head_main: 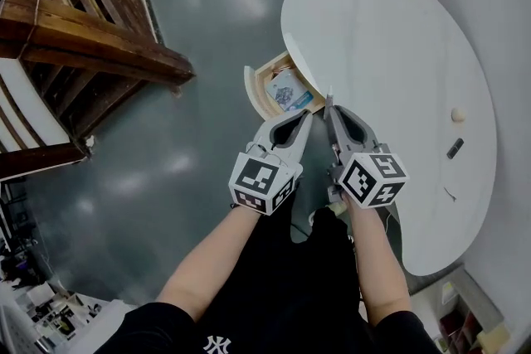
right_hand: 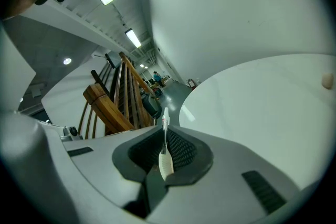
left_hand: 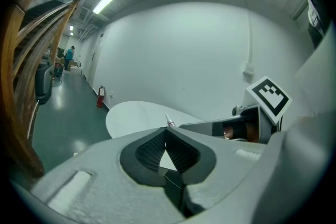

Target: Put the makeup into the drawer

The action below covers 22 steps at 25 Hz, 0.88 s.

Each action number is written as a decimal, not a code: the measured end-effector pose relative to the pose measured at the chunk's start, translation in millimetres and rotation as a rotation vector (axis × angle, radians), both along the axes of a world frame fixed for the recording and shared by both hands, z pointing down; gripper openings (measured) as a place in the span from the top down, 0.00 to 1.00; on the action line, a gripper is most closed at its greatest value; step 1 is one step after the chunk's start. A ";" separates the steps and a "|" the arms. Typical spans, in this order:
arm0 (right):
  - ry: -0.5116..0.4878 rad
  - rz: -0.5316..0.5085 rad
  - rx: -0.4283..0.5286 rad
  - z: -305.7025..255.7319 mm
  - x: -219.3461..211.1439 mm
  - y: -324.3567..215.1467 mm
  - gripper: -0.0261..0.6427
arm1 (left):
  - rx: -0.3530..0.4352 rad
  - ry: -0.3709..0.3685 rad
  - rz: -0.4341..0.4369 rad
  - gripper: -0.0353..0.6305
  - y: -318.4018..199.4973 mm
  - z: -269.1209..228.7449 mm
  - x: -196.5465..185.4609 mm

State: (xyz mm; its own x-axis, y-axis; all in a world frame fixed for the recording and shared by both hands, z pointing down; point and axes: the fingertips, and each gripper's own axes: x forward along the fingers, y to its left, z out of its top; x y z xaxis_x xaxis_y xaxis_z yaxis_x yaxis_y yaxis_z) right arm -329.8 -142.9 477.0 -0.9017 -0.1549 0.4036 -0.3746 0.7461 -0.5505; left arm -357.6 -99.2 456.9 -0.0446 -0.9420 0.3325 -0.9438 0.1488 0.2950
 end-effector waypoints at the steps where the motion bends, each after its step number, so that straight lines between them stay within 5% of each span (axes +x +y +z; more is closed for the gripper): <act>1: 0.004 -0.010 -0.003 4.5 -6.9 2.0 0.90 | -0.005 0.003 -0.013 0.93 2.4 4.3 -7.3; 22: 0.130 -0.157 0.024 146.4 -90.0 29.6 0.90 | -0.053 0.077 -0.090 0.93 11.1 119.2 -89.1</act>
State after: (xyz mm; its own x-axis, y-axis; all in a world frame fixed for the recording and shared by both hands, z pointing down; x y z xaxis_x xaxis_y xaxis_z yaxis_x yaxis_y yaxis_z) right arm -419.8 -113.2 623.4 -0.8561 -0.0275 0.5161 -0.3192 0.8136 -0.4861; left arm -446.7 -88.1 576.1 -0.1005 -0.9163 0.3876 -0.9007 0.2494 0.3559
